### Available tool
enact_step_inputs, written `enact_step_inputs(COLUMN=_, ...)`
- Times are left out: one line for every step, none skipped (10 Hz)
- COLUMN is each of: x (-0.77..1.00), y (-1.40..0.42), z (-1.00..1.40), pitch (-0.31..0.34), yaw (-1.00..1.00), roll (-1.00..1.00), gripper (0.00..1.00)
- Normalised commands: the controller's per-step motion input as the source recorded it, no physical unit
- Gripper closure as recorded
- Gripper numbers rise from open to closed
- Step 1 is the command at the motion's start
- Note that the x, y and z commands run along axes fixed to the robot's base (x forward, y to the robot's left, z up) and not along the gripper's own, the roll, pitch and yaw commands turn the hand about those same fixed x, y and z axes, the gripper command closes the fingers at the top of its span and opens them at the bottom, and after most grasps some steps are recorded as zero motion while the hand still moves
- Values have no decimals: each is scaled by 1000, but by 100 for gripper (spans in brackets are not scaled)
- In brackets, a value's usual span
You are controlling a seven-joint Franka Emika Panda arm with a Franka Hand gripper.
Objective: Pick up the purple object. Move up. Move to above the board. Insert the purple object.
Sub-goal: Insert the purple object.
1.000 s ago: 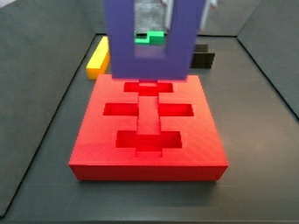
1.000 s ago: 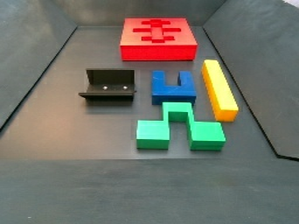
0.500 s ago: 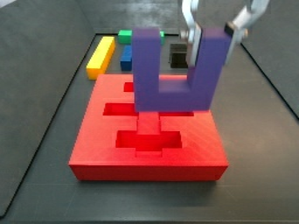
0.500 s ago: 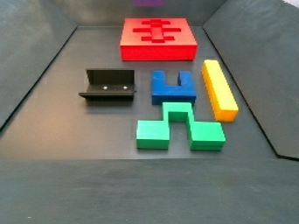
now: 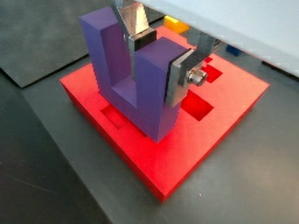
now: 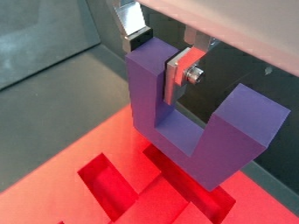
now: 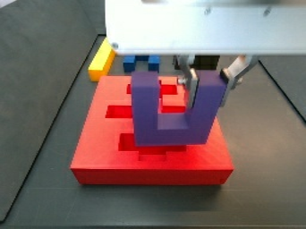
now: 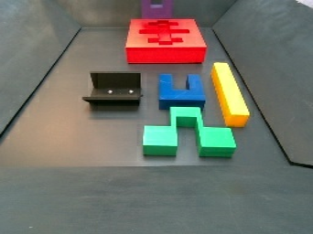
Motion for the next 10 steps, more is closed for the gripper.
enact_step_inputs(x=0, y=23, z=-149, pitch=63, yaw=0, roll=43, gripper=100)
enact_step_inputs(x=-14, y=51, z=-109, pitch=0, yaw=0, roll=0, gripper=100)
enact_step_inputs(x=-117, y=3, z=-49, pitch=0, yaw=-51, roll=-24, gripper=100)
enact_step_inputs(x=-103, y=0, z=0, pitch=30, yaw=-191, roll=0, gripper=100)
enact_step_inputs(x=-77, y=0, z=0, pitch=39, yaw=-226, roll=0, gripper=100)
enact_step_inputs(x=-137, y=0, z=0, pitch=37, yaw=-203, roll=0, gripper=100)
enact_step_inputs(x=-203, y=49, z=0, pitch=37, yaw=-174, roll=0, gripper=100)
enact_step_inputs(x=-169, y=0, z=0, pitch=7, yaw=-134, roll=0, gripper=100)
enact_step_inputs(x=-57, y=0, z=-20, pitch=0, yaw=-60, roll=0, gripper=100)
enact_step_inputs(x=-11, y=0, z=-94, pitch=0, yaw=-3, roll=0, gripper=100)
